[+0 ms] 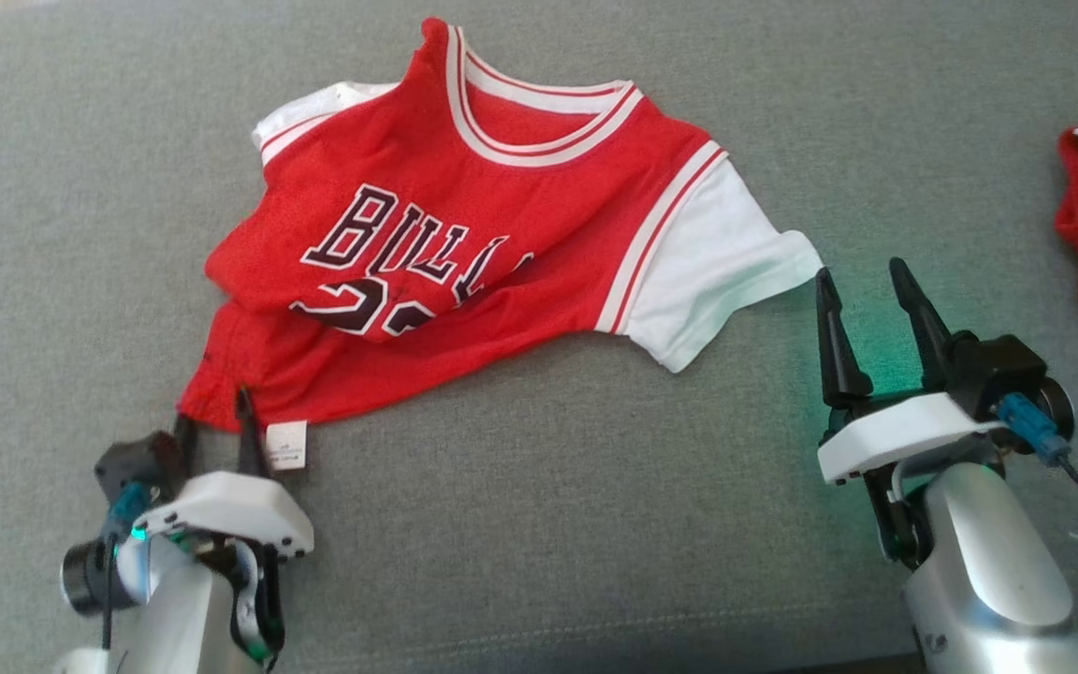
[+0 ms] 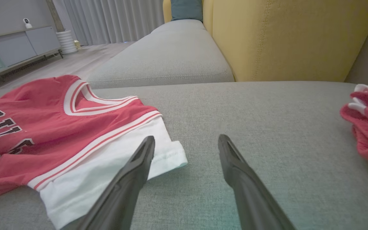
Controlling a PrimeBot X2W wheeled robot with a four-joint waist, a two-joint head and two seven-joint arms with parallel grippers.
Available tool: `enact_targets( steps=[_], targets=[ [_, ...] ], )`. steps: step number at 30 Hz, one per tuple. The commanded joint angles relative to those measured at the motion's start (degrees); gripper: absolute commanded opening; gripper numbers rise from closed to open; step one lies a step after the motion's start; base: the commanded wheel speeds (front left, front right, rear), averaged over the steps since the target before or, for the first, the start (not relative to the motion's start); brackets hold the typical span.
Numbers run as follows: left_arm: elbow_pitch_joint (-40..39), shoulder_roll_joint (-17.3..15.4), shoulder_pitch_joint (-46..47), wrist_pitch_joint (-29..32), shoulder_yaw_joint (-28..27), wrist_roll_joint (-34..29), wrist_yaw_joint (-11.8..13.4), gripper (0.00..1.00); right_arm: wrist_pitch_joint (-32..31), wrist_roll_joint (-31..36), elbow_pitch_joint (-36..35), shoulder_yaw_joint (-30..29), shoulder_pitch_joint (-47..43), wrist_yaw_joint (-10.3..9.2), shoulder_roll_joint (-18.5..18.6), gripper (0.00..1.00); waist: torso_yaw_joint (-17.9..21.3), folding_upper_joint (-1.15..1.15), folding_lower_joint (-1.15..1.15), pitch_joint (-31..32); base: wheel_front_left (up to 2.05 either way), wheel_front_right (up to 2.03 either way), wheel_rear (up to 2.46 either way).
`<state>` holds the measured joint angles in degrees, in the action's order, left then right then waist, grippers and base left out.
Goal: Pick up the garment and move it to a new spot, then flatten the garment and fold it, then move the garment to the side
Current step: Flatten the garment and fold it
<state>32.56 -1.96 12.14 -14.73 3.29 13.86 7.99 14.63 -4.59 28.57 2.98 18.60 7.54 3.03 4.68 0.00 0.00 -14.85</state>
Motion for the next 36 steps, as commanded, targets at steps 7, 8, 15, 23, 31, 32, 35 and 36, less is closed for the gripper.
enact_targets(
  steps=[7,8,15,23,31,32,35,36],
  targets=[
    [1.16,-0.92,2.55,-0.27,1.65,0.66,-0.83,0.00,0.37,2.12,3.48,-0.18,4.67,-0.05,-0.15,1.00,-1.95,0.00,0.00,-2.17,0.00,0.00,0.00],
    [1.16,-0.92,2.55,-0.27,1.65,0.66,-0.83,0.00,0.37,2.12,3.48,-0.18,4.67,-0.05,-0.15,1.00,-1.95,0.00,0.00,-2.17,0.00,0.00,0.00],
    [0.91,-0.92,3.34,-0.27,3.50,0.68,-1.04,0.00,0.37,3.48,9.94,-1.15,7.89,-0.05,-0.15,1.00,-3.88,0.00,0.00,-3.63,0.00,0.00,0.00],
    [-0.36,-0.92,3.11,-0.27,3.70,0.42,-1.15,0.00,0.37,1.76,12.59,-0.41,8.34,-0.05,-0.15,0.00,-4.25,0.00,0.00,-3.01,0.00,0.00,0.00],
    [-2.93,-0.92,2.76,-0.27,2.83,-0.22,-1.47,0.00,0.37,-0.11,7.89,-0.50,7.91,-0.05,-0.15,0.00,-3.41,0.00,0.00,-1.49,0.00,0.00,0.00],
    [-3.93,-0.92,2.76,-0.27,2.54,-0.33,-1.46,0.00,0.37,-0.48,6.56,-0.37,7.74,-0.05,-0.15,0.00,-3.30,0.00,0.00,-1.07,0.00,0.00,0.00],
    [-7.73,-0.92,3.01,-0.27,1.33,-1.33,-1.76,0.00,0.37,-1.76,1.98,-0.31,7.25,-0.05,-0.15,0.00,-2.97,0.00,0.00,0.67,0.00,0.00,0.00],
    [-9.14,-0.92,3.17,-0.27,0.87,-1.79,-1.97,0.00,0.37,-1.89,0.43,-0.38,7.16,-0.05,-0.15,0.00,-2.85,0.00,0.00,1.39,0.00,0.00,0.00]
  ],
)
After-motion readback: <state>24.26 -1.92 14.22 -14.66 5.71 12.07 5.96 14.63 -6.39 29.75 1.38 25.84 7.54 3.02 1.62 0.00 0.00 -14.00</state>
